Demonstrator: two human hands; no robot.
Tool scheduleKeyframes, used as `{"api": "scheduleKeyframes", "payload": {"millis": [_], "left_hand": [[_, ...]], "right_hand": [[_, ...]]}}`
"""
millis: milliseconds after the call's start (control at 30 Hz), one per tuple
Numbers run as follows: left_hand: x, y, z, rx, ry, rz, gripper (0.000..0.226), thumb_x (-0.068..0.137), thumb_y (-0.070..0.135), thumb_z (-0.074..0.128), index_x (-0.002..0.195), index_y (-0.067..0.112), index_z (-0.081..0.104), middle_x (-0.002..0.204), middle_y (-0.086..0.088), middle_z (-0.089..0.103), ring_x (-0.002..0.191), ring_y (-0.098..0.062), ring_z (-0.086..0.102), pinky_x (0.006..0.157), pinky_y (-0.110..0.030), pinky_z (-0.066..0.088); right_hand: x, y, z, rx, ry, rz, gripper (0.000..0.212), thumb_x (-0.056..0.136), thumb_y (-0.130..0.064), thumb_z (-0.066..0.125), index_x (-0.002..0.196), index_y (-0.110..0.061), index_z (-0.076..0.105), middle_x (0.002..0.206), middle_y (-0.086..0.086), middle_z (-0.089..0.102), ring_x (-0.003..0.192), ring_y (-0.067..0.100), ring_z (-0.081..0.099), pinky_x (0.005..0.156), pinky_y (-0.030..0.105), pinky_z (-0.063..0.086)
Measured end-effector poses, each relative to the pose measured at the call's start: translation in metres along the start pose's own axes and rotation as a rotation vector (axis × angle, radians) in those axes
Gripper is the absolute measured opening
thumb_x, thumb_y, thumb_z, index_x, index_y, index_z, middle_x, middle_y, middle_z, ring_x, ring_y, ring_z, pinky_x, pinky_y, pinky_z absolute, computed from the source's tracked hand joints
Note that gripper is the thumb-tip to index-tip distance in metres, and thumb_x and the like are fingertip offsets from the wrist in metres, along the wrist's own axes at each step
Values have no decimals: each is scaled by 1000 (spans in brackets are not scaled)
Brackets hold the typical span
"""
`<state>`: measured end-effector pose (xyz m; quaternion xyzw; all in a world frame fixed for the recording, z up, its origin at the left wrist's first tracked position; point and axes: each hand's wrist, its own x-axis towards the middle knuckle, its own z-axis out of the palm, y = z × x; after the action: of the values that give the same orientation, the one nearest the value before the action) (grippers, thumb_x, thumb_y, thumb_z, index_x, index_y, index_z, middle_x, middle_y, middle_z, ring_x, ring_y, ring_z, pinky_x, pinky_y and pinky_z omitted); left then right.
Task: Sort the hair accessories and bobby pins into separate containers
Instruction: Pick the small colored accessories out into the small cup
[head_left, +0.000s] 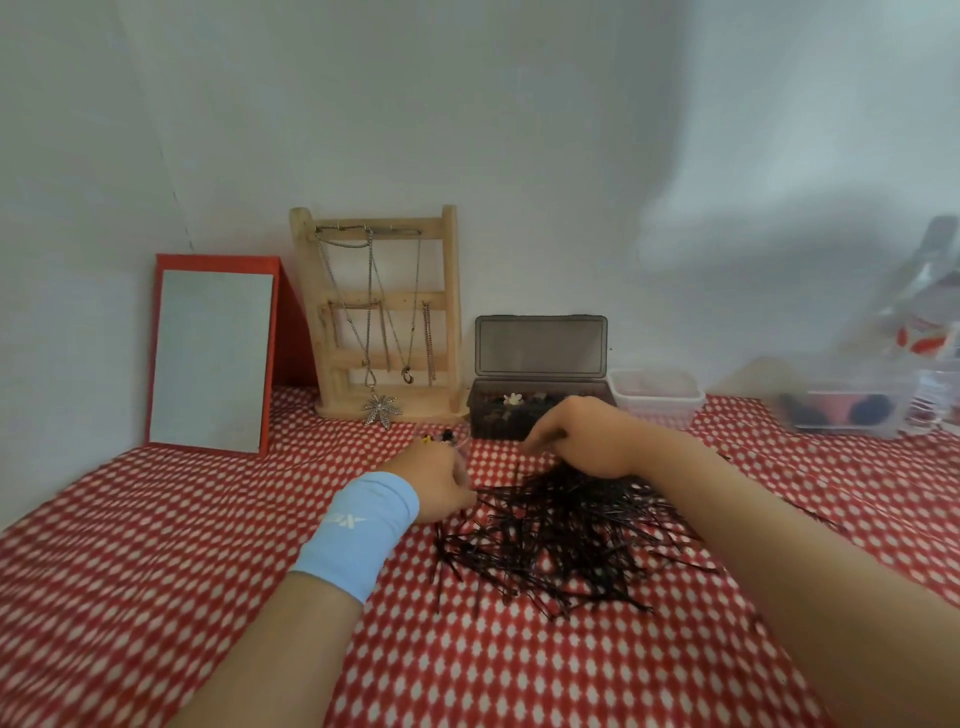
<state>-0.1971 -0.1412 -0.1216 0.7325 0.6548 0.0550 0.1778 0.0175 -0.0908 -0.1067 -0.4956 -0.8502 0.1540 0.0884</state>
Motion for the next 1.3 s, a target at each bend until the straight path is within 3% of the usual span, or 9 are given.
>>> {"api": "scheduleKeyframes", "payload": {"millis": [333,500,600,700,800,900,1000,1167,1300], "left_hand": [[13,50,5,25,134,250,34,100,28,48,133,24,57,136,0,53,124,-21,51,106,-35,41],[18,69,46,182,-99,275,71,102,53,32,158,20,4,166,2,-2,152,-18,-1,123,-38,6],[13,71,58,235,-112,287,73,101,55,28,156,23,-8,165,3,-11,152,-16,-7,123,-40,1],[8,73,50,212,-127,350,66,103,48,31,157,23,3,165,4,0,152,-15,2,123,-33,5],[7,71,41,113,-71,416,51,105,37,37,153,23,31,161,6,26,147,-14,25,119,-28,17],[6,68,41,47,-27,429,45,101,36,48,145,26,46,155,9,38,141,-12,36,116,-27,23],[7,68,41,10,15,406,41,98,37,54,138,27,56,151,10,44,138,-11,40,116,-27,26],[5,68,37,12,118,418,30,94,36,62,122,29,69,138,13,56,129,-7,47,112,-27,32],[2,68,38,-37,220,450,23,93,34,62,113,27,71,124,13,63,118,-5,54,102,-19,37]], "right_hand": [[-43,29,-4,-40,53,26,40,98,-5,52,126,-26,70,139,-7,59,123,10,54,112,25,36],[-57,37,13,-147,-192,42,54,109,-26,36,161,-28,21,169,-4,11,155,16,10,124,35,6],[-66,38,14,-167,-250,67,58,110,-31,32,162,-26,9,169,-6,3,156,15,2,123,33,2],[-74,36,5,-196,-246,72,55,108,-30,40,160,-29,24,167,-11,17,152,16,21,122,33,14],[-81,36,-8,-159,-226,61,44,104,-27,49,147,-33,51,153,-9,48,134,16,48,116,33,33],[-85,36,-14,29,8,81,36,98,-18,56,129,-28,68,138,-9,62,125,10,55,105,22,35],[-81,44,-7,55,119,150,43,96,-25,53,139,-23,60,149,-1,52,136,17,45,111,30,31],[-69,53,10,-132,-125,299,63,106,-49,32,162,-26,16,170,6,4,156,26,3,124,44,5],[-77,43,2,-66,-145,219,53,105,-30,43,157,-30,34,165,0,26,151,23,26,121,39,20]]}}
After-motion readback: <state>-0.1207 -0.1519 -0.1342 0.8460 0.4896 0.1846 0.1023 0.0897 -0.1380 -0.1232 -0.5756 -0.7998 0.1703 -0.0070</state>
